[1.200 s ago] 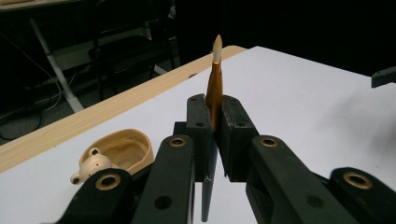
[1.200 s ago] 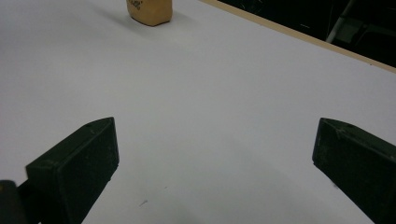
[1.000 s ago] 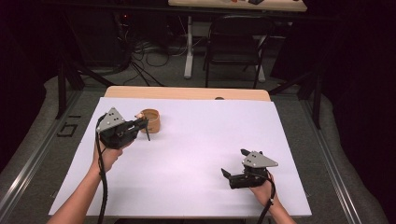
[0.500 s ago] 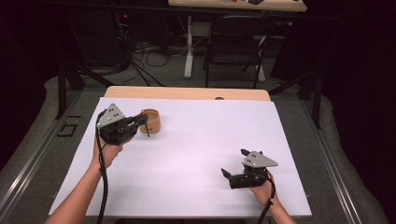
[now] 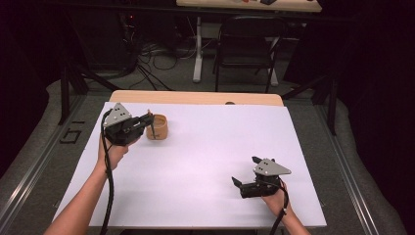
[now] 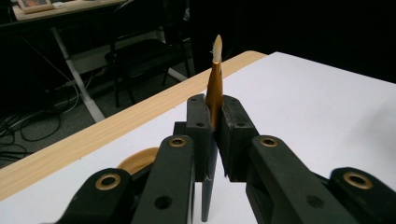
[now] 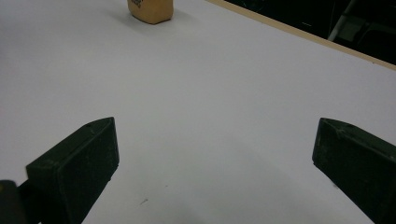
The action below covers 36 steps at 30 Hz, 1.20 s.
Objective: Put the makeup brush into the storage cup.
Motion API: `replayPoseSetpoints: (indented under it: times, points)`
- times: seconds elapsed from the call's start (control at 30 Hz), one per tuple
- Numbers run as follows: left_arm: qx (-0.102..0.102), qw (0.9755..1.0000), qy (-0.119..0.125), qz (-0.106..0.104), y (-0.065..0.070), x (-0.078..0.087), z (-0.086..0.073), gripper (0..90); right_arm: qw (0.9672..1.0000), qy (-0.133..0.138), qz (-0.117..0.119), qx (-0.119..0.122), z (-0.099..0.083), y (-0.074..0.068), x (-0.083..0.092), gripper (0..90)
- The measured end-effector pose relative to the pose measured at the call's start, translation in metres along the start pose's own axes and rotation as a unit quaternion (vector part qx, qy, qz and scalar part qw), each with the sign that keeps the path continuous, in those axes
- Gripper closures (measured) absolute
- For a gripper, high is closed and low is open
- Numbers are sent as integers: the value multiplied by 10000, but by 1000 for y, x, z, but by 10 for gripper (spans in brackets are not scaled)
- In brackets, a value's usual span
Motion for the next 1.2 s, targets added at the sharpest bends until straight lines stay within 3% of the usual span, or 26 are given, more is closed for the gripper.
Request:
replayPoseSetpoints:
  times: [1.2]
  points:
    - [-57,9997,96,199,-11,-19,26,836,10000,67,24,-8,-1,0,-2,0]
Point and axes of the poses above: each handheld gripper's, and its own axes: x roughly backward along the jaws, z roughly out of its top, y roughly to its right, the point moved 1 cm from there along -x, roughly forward along the jaws, and after that the axes turned 6 degrees about z, right-handed, at the moved point
